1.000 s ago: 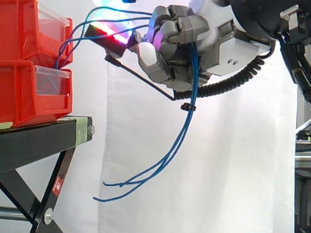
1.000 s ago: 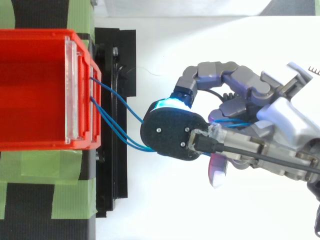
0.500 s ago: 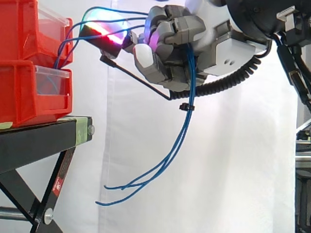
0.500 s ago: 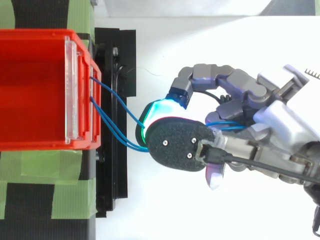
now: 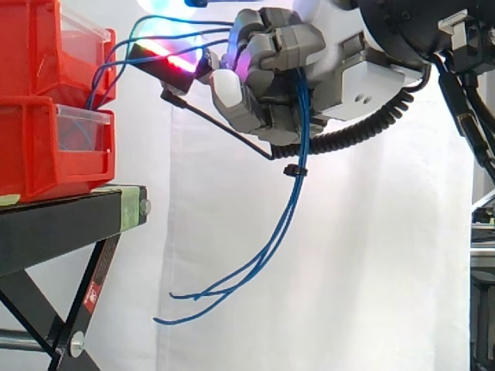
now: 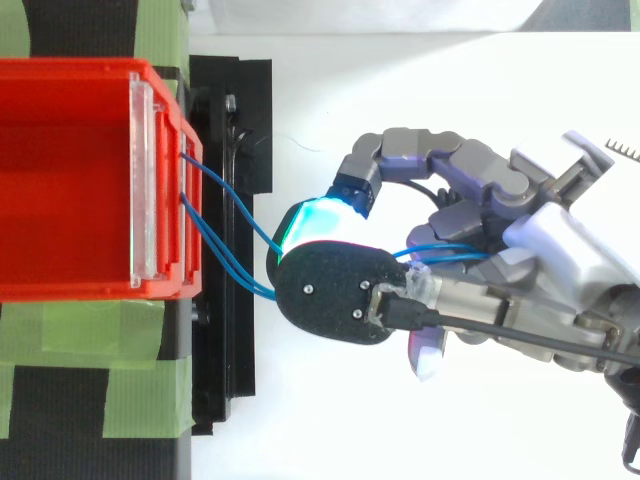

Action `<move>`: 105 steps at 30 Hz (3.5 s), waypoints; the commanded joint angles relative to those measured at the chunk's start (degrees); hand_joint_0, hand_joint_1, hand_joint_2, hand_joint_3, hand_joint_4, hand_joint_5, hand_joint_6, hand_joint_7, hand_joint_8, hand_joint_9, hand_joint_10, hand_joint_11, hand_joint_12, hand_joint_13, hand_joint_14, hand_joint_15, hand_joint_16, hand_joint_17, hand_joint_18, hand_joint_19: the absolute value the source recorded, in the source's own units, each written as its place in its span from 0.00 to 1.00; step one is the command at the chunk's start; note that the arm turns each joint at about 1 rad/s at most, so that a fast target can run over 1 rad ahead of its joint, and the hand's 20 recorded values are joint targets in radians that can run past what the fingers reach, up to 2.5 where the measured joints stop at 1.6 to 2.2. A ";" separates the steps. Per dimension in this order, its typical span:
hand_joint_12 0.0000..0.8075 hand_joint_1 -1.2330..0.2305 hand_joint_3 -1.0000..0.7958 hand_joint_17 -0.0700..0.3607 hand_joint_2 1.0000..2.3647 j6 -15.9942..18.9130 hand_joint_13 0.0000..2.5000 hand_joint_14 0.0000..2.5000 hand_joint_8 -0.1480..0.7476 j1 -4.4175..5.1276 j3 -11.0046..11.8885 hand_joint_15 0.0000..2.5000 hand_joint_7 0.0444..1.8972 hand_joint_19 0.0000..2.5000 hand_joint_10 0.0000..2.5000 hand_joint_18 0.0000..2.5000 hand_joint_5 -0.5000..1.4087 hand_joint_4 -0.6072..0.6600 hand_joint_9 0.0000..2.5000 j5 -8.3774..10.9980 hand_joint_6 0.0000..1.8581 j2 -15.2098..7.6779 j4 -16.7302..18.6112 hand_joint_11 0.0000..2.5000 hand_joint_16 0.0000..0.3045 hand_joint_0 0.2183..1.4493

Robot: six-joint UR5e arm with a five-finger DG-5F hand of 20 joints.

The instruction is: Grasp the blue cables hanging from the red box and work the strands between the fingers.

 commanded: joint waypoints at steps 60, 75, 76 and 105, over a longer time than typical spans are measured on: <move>0.77 0.37 0.66 0.59 0.18 -16.70 0.79 1.00 0.75 1.03 0.01 0.65 0.63 0.23 1.00 1.00 0.38 0.53 0.78 -0.18 0.68 0.00 4.75 1.00 0.81 0.45; 0.77 0.37 0.68 0.59 0.15 -16.79 0.79 1.00 0.75 1.03 -0.07 0.65 0.64 0.23 1.00 1.00 0.38 0.53 0.78 -0.18 0.68 0.00 8.70 1.00 0.81 0.46; 0.77 0.37 0.67 0.59 0.15 -16.79 0.79 1.00 0.75 1.03 -0.07 0.65 0.64 0.23 1.00 1.00 0.38 0.53 0.78 -0.18 0.68 0.00 8.79 1.00 0.81 0.46; 0.77 0.37 0.68 0.59 0.16 -16.79 0.79 1.00 0.75 1.03 -0.07 0.65 0.64 0.23 1.00 1.00 0.38 0.54 0.78 -0.18 0.67 0.00 9.32 1.00 0.81 0.46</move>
